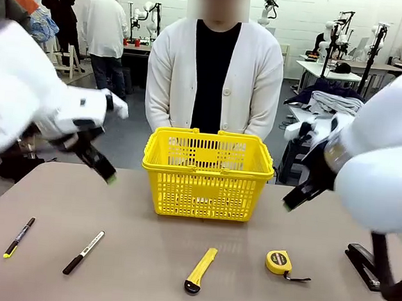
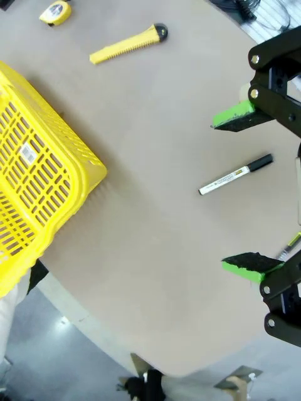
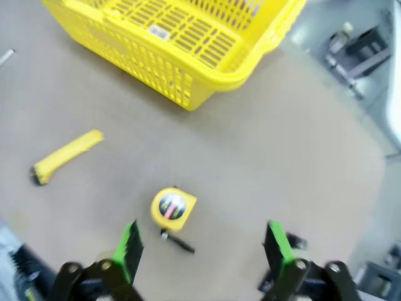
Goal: Place the items the person wants into the basket.
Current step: Pick up the item the person points to and place it in the Market Basket.
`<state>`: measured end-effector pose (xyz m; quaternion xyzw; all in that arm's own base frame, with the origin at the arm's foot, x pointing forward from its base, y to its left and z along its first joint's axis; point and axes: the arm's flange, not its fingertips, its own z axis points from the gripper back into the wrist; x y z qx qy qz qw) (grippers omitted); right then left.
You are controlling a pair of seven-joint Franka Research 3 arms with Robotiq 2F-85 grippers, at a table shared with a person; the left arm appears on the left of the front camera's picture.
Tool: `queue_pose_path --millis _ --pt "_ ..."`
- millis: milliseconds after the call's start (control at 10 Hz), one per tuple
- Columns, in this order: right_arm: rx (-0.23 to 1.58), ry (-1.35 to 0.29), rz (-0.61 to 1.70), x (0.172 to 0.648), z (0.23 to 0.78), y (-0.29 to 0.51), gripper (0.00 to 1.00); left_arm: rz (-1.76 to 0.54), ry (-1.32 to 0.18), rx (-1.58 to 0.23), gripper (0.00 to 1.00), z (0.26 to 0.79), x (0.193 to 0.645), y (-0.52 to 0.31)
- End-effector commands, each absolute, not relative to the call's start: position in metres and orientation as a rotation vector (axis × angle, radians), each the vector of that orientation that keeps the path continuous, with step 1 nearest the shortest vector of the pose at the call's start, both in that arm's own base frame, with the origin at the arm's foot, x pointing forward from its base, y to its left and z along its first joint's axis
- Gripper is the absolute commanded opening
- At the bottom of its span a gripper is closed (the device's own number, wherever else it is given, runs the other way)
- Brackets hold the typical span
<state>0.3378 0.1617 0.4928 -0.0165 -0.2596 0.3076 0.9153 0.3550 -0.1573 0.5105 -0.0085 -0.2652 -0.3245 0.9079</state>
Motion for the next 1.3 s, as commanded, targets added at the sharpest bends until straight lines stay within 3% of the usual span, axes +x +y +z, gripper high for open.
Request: queue_pose_path --millis 0,300,900,1000,1200 --pt "-0.066 -0.528 0.601 0.320 0.550 0.164 1.00 -0.675 -0.545 -0.012 1.00 0.565 0.352 -0.156" --pt "-0.091 -0.596 0.559 0.301 0.611 0.168 1.00 -0.655 -0.602 0.039 1.00 0.619 0.334 -0.161" --pt "-0.049 -0.597 0.591 0.295 0.616 0.162 1.00 -0.674 -0.601 0.009 1.00 0.623 0.334 -0.160" --pt "-0.061 -0.602 0.583 0.295 0.621 0.164 1.00 -0.776 -0.386 -0.237 1.00 0.626 0.368 -0.136" --pt "0.239 -0.614 0.627 0.307 0.622 0.079 1.00 -0.917 -0.300 -0.577 1.00 0.641 0.398 -0.071"
